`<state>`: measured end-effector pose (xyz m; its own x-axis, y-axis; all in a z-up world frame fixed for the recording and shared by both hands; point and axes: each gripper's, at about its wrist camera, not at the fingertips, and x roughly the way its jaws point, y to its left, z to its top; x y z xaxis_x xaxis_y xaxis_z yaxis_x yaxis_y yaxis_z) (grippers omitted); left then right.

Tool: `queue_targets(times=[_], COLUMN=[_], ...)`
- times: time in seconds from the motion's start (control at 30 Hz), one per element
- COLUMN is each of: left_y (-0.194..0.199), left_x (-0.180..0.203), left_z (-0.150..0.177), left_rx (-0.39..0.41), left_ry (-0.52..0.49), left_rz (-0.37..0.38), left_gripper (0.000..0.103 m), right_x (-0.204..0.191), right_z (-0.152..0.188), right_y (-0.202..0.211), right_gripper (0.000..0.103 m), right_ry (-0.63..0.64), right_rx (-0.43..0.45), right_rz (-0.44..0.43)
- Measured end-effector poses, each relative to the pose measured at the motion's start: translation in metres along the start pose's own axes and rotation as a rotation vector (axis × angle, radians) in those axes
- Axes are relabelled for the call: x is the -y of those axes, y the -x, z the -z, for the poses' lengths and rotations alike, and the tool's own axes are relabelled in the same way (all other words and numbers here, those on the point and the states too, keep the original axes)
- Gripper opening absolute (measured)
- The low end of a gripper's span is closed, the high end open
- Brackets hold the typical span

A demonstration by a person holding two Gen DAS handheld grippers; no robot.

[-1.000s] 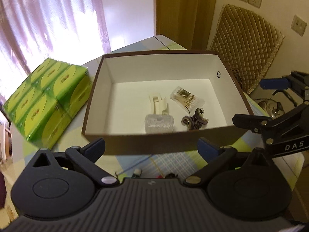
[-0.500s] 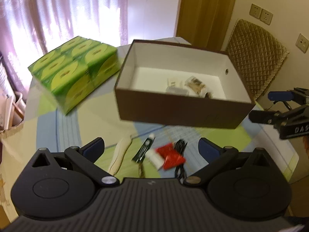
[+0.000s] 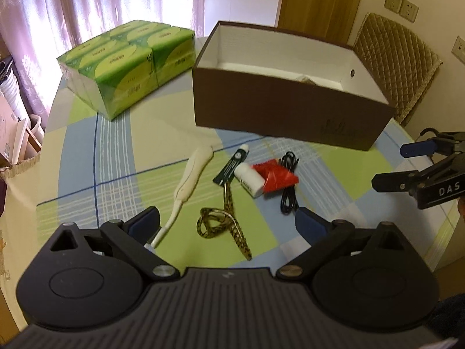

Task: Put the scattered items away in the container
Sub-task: 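Lift both open tools out of the brown box back toward the table, then grasp the leopard-print hair clip with the left tool while the right tool grasps the black cable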

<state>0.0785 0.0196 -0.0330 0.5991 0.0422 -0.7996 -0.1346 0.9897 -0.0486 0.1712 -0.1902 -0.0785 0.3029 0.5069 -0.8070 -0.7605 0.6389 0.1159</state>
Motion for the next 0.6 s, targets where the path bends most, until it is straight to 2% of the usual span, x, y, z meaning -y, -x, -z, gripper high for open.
queue_targets(times=[0.43,0.6], left_y=[-0.024,-0.041], left_x=[-0.002,-0.003], left_z=[0.016,0.016], left_rx=[-0.059,-0.078], left_ry=[0.017,0.024], left_rz=[-0.020,-0.027], left_gripper=[0.094,0.088], right_x=[0.000,-0.001], right_z=[0.016,0.019], right_y=[-0.028,-0.043], right_gripper=[0.103,0.103], right_ry=[-0.048,-0.040], right_rx=[-0.058,-0.093], right_rz=[-0.031,-0.033])
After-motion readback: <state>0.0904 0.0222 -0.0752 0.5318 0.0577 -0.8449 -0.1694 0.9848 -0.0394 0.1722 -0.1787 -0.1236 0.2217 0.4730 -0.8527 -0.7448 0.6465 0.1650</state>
